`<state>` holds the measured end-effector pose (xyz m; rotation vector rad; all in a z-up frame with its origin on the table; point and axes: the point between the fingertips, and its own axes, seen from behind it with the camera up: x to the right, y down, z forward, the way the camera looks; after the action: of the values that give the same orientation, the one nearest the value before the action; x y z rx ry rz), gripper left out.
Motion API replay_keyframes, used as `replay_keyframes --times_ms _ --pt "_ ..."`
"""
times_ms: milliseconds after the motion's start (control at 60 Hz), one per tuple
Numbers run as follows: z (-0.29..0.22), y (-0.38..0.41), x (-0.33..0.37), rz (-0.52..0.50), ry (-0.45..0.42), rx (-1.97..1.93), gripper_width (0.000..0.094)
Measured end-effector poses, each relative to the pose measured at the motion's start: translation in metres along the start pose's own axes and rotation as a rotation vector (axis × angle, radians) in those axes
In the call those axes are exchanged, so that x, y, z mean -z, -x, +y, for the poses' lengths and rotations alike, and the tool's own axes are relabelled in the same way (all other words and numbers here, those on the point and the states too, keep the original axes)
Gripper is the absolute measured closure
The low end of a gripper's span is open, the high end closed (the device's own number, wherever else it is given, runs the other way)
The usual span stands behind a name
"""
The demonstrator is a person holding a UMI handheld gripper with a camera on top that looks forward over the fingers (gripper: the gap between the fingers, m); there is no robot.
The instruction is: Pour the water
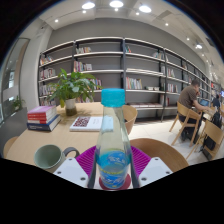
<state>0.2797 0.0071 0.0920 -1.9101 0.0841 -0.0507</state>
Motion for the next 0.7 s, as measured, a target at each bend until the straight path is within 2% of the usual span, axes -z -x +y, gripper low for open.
replay_keyframes --times_ms 67,183,400,583,700 --pt "0.004 -0.005 0.0 0.025 0.03 -0.001 0.0376" --pt "0.025 -0.004 0.014 0.036 0.125 0.052 0.0182" --pt "0.087 0.014 0.09 0.061 0.307 0.112 0.0182" --pt "0.117 0.089 0.185 0.011 0.39 0.054 0.0183" --pt "0.109 0.147 0.226 -0.048 0.387 0.047 0.0177"
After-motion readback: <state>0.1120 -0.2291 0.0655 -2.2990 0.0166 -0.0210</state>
